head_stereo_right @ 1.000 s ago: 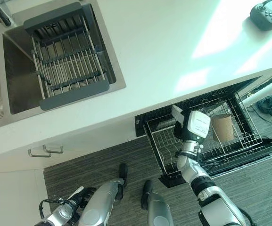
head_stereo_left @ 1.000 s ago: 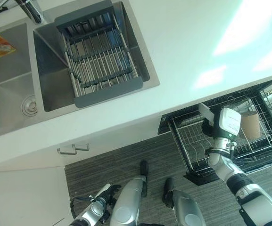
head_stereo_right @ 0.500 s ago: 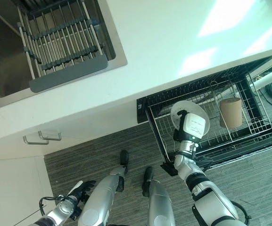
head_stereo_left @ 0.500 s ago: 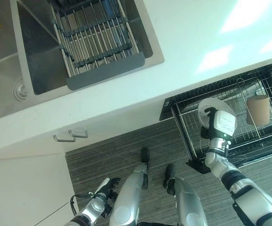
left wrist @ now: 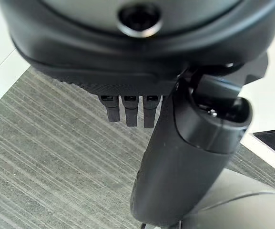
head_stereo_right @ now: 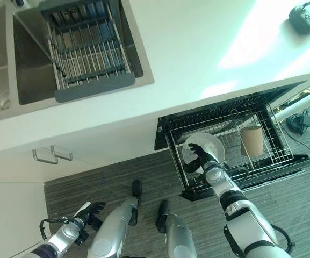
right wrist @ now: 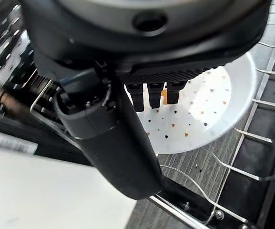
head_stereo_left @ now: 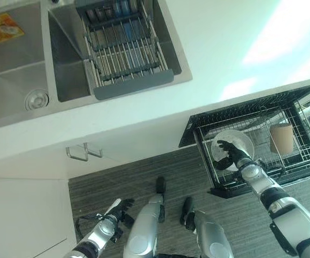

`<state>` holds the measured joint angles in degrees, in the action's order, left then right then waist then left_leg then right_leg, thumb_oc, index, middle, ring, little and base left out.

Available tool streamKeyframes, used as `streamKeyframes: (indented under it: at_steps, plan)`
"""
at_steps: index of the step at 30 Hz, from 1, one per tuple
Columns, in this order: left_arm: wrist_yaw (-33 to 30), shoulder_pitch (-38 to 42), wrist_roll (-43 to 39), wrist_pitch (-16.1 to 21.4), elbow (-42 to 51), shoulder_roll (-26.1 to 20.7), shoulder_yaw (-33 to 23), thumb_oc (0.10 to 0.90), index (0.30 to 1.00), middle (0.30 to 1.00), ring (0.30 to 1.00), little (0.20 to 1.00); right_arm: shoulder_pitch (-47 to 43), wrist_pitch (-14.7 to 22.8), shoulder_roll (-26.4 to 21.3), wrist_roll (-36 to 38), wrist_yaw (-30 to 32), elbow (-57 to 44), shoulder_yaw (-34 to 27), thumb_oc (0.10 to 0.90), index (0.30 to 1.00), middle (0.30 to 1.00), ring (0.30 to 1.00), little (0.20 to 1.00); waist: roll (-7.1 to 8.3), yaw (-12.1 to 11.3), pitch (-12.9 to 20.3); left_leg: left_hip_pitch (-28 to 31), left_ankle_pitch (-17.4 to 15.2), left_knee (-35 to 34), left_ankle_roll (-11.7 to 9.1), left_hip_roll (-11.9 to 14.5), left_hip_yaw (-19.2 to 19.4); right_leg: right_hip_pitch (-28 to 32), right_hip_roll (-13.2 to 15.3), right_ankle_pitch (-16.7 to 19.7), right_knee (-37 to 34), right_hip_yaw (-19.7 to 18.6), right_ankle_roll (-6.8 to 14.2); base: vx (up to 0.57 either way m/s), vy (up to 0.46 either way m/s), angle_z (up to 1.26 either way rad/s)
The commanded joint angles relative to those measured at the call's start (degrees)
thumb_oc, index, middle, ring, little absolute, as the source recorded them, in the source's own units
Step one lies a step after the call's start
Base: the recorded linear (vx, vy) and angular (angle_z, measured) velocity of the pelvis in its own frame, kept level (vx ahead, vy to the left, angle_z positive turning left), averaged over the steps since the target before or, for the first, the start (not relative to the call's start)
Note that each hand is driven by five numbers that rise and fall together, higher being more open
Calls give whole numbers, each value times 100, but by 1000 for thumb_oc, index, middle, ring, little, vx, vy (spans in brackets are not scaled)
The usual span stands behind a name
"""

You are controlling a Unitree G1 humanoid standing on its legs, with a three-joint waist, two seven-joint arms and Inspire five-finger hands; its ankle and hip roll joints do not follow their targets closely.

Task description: Place the dishes in the dishwasher.

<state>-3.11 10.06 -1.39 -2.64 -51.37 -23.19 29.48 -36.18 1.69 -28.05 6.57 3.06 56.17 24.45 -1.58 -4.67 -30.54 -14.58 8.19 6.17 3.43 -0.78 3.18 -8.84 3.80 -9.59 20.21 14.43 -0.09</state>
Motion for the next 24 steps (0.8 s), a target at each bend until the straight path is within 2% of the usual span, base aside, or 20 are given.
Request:
streamKeyframes:
  at_steps: [1, 3, 6, 7, 11, 16, 19, 21, 22, 23, 24]
  plan:
    - [-168, -405, 89, 7, 79, 406, -149, 800, 900, 900, 900, 900, 354, 662, -76, 491, 1204, -1525, -432, 800, 900, 900, 900, 900, 8, 109, 358, 346, -1921, 1102, -207, 198, 200, 52, 38, -13, -302, -161, 369, 36, -2, -17]
    - [-260, -573, 113, -23, -7, 494, -365, 800, 900, 900, 900, 900, 858, 822, -137, 181, 1655, -2472, -746, 800, 900, 900, 900, 900, 57, 248, 487, 432, -1970, 1102, -201, 213, 271, 127, 8, -50, -302, -243, 375, 20, 0, -20]
    - [-301, -693, 169, -20, -97, 567, -542, 800, 900, 900, 900, 900, 1263, 906, -191, -52, 1871, -3189, -981, 800, 900, 900, 900, 900, 90, 348, 616, 482, -1998, 1102, -192, 222, 316, 167, -12, -73, -302, -303, 374, 15, -7, -19]
    - [-329, -881, 164, -83, -221, 677, -835, 800, 900, 900, 900, 900, 1907, 1153, -242, -130, 1898, -4174, -1273, 800, 900, 900, 900, 900, 144, 497, 787, 645, -2081, 1102, -165, 222, 402, 308, -24, -136, -302, -382, 385, 33, -17, -28]
    - [-288, -1138, 242, 9, -464, 815, -1209, 800, 900, 900, 900, 900, 2500, 1541, -352, -323, 2137, -5042, -1784, 800, 900, 900, 900, 900, 164, 657, 1045, 893, -2200, 1102, -127, 240, 522, 509, -27, -210, -302, -433, 396, 51, -21, -21]
    - [-325, -1349, 241, 123, -631, 930, -1384, 800, 900, 900, 900, 900, 2918, 1725, -434, -589, 2637, -5564, -2284, 800, 900, 900, 900, 900, 159, 803, 1228, 1052, -2294, 1102, -117, 281, 650, 620, -48, -274, -302, -483, 405, 31, -17, -20]
    - [-316, -1434, 196, 176, -779, 963, -1473, 800, 900, 900, 900, 900, 3204, 1586, -497, -870, 3375, -5751, -2698, 800, 900, 900, 900, 900, 167, 919, 1332, 1127, -2342, 1102, -113, 315, 750, 658, -76, -308, -302, -567, 419, 33, -20, -14]
    - [-317, -1455, 145, 188, -847, 961, -1501, 800, 900, 900, 900, 900, 3328, 1448, -537, -742, 3875, -5697, -2968, 800, 900, 900, 900, 900, 173, 976, 1371, 1142, -2364, 1102, -112, 334, 790, 655, -91, -324, -302, -599, 428, 10, -22, -19]
    - [-326, -1474, 78, 222, -905, 956, -1506, 800, 900, 900, 900, 900, 3430, 1495, -528, -599, 4117, -5595, -3169, 800, 900, 900, 900, 900, 178, 1015, 1378, 1146, -2374, 1102, -116, 350, 811, 655, -101, -332, -302, -610, 433, 5, -36, -19]
    - [-328, -1511, 4, 273, -986, 948, -1540, 800, 900, 900, 900, 900, 3630, 1695, -487, -570, 4450, -5409, -3465, 800, 900, 900, 900, 900, 185, 1073, 1392, 1151, -2387, 1102, -122, 366, 841, 650, -112, -338, -302, -621, 444, 4, -35, -14]
    - [-326, -1520, -9, 280, -1002, 944, -1548, 800, 900, 900, 900, 900, 3675, 1716, -479, -670, 4623, -5370, -3528, 800, 900, 900, 900, 900, 185, 1085, 1396, 1153, -2391, 1102, -123, 369, 848, 648, -114, -339, -302, -623, 447, 9, -31, -7]
